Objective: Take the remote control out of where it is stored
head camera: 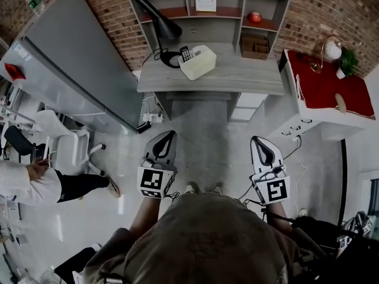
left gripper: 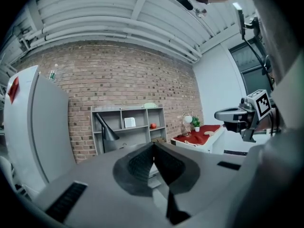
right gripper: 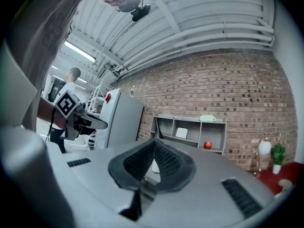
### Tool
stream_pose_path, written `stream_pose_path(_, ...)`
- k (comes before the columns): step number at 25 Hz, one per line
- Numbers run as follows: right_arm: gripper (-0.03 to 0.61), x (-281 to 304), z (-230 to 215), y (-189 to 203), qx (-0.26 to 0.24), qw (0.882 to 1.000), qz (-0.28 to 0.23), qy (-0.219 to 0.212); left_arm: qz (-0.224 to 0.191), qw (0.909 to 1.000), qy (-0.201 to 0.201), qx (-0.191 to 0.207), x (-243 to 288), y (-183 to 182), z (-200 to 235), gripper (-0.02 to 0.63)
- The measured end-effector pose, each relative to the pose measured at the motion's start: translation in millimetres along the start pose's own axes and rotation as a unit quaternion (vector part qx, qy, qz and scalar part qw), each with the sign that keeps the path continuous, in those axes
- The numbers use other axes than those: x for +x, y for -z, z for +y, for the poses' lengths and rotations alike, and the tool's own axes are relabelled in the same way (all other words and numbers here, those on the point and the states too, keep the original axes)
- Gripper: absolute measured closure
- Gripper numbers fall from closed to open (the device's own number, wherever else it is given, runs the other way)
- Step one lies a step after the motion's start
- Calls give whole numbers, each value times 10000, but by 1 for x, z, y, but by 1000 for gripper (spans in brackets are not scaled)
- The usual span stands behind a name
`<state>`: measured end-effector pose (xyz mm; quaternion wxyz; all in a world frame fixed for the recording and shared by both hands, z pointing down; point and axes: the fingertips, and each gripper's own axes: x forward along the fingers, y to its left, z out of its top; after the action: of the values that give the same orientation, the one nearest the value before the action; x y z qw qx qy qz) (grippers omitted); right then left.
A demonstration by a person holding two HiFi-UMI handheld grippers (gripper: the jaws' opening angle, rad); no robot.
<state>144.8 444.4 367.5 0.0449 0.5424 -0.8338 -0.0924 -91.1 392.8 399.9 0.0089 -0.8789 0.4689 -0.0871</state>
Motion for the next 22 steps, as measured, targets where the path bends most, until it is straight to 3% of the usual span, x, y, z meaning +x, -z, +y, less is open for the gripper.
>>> stream_pose_path(22, 566, -12, -54, 25, 395, 9991, -177, -12, 74, 9997, -229, 87, 21, -3, -32, 603)
